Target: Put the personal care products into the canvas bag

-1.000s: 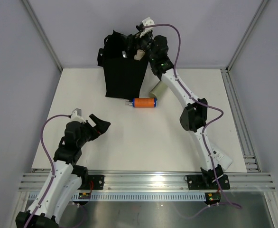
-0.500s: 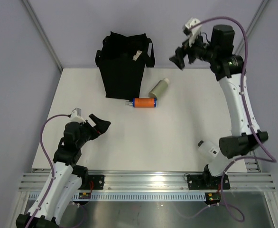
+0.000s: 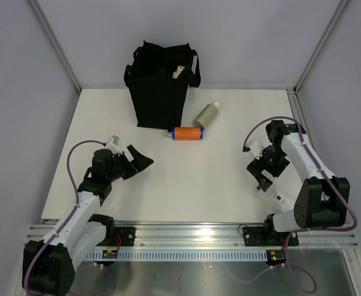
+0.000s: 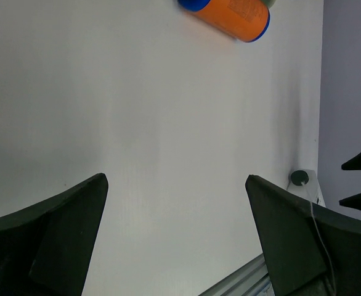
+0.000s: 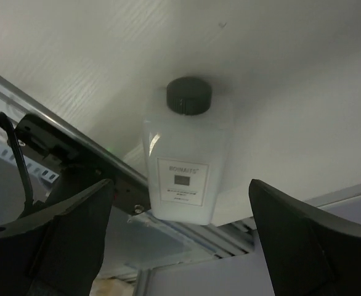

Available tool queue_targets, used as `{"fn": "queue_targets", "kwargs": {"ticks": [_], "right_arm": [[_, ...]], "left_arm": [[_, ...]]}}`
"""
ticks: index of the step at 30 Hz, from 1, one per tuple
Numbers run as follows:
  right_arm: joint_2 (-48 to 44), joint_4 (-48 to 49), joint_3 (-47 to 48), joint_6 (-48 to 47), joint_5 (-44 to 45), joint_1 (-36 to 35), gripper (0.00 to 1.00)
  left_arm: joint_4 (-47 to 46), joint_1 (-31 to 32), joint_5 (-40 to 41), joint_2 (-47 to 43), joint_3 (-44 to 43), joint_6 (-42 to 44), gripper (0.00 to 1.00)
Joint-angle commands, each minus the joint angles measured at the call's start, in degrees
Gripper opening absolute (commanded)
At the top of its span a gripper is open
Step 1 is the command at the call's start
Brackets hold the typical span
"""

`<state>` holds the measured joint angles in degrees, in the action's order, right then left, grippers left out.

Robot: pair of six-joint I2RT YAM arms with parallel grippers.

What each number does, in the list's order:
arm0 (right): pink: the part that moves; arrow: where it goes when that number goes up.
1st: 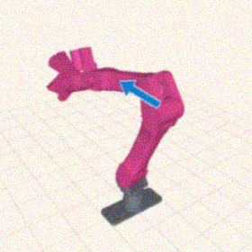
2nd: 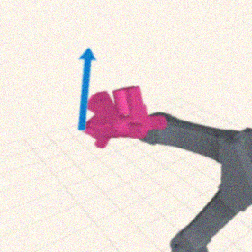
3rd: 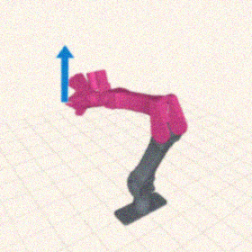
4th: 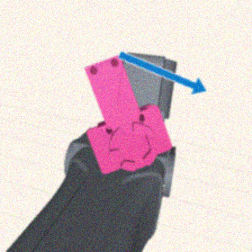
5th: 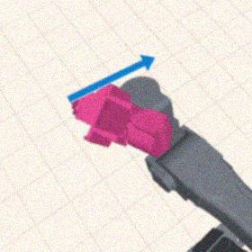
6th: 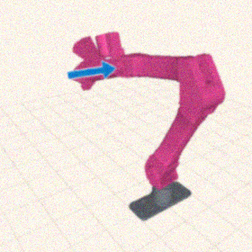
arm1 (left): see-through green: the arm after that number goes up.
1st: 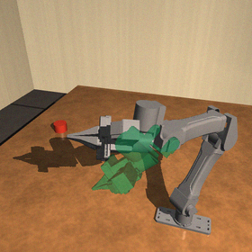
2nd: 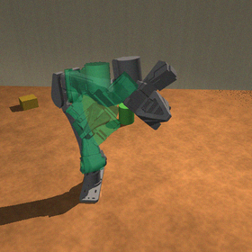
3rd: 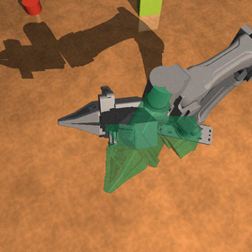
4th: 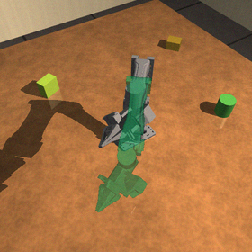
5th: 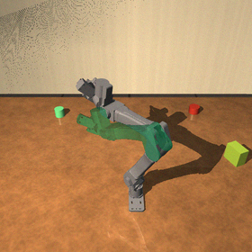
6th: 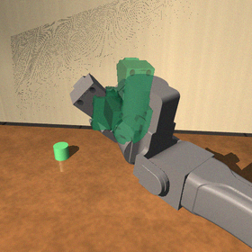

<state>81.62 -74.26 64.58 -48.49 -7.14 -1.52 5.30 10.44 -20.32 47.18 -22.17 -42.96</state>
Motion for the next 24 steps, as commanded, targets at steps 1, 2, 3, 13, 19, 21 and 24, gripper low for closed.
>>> {"fn": "queue_targets", "kwargs": {"ticks": [1,2,3,13,19,21,24], "right_arm": [[-0.77,-1.43,-4.80,3.48,6.78,-0.50,0.99],[-0.42,0.41,-5.77,4.53,8.52,-0.59,0.99],[0.63,0.78,-7.08,4.89,8.54,-0.76,1.00],[6.70,9.56,-12.37,8.76,11.44,-3.93,0.99],[11.09,13.25,-14.65,11.22,13.64,-7.09,1.00],[12.50,13.61,-15.09,12.19,13.64,-8.32,1.00],[13.91,15.02,-15.53,13.24,14.43,-9.64,0.99]], "left_arm": [[-7.84,-0.24,-6.40,2.64,-2.44,1.39,0.99],[-8.46,-0.24,-7.53,3.26,-2.35,1.13,0.99],[-9.33,-0.24,-7.89,3.79,-2.43,0.69,0.99],[-11.89,-0.24,-9.83,6.79,-2.52,-0.02,0.99],[-13.21,-0.24,-9.92,8.10,-2.44,-0.19,0.99],[-13.47,-0.24,-10.18,8.54,-2.52,-0.37,0.99],[-14.00,-0.24,-10.18,9.33,-2.52,-0.46,0.99]]}}
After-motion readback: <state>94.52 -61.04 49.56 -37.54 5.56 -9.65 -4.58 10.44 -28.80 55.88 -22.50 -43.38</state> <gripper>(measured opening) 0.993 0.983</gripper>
